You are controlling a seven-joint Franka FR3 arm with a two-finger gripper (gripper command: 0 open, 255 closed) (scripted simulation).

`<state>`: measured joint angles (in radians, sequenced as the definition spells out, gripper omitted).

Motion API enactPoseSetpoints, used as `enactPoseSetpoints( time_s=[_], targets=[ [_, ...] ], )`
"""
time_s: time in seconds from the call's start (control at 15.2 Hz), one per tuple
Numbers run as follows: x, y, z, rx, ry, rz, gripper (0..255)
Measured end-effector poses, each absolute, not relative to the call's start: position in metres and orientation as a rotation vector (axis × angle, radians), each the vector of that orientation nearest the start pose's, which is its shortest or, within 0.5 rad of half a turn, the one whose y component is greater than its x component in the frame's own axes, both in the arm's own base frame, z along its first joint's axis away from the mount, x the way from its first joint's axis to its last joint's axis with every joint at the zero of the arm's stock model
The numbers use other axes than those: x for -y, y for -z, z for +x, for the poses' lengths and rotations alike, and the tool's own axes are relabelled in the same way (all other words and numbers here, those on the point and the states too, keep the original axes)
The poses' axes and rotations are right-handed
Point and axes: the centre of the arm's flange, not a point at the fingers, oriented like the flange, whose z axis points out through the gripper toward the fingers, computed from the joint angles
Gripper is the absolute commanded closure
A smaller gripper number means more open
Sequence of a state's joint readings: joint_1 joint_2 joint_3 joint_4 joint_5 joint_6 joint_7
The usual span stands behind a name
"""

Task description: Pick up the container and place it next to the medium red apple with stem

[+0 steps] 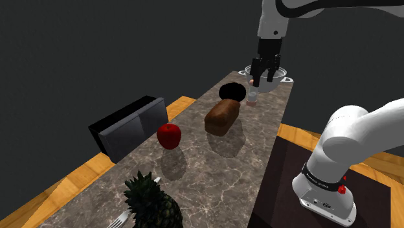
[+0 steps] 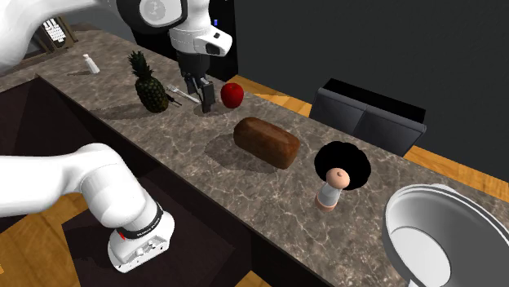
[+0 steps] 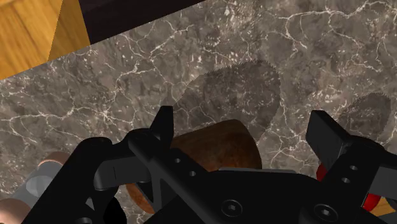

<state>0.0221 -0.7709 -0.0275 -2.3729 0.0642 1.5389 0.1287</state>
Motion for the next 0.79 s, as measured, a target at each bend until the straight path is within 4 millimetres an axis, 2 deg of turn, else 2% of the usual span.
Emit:
enactPoseSetpoints(
  time_s=[0.13,0.53,0.79],
  targets=[
    [0.001,-0.575,0.308,-0.192,-0.104,-3.055,0],
    [0.062,-0.551,0.339,-0.183,-0.097,-3.054,0],
    [0.109,-0.538,0.360,-0.177,-0.092,-3.054,0]
  ],
)
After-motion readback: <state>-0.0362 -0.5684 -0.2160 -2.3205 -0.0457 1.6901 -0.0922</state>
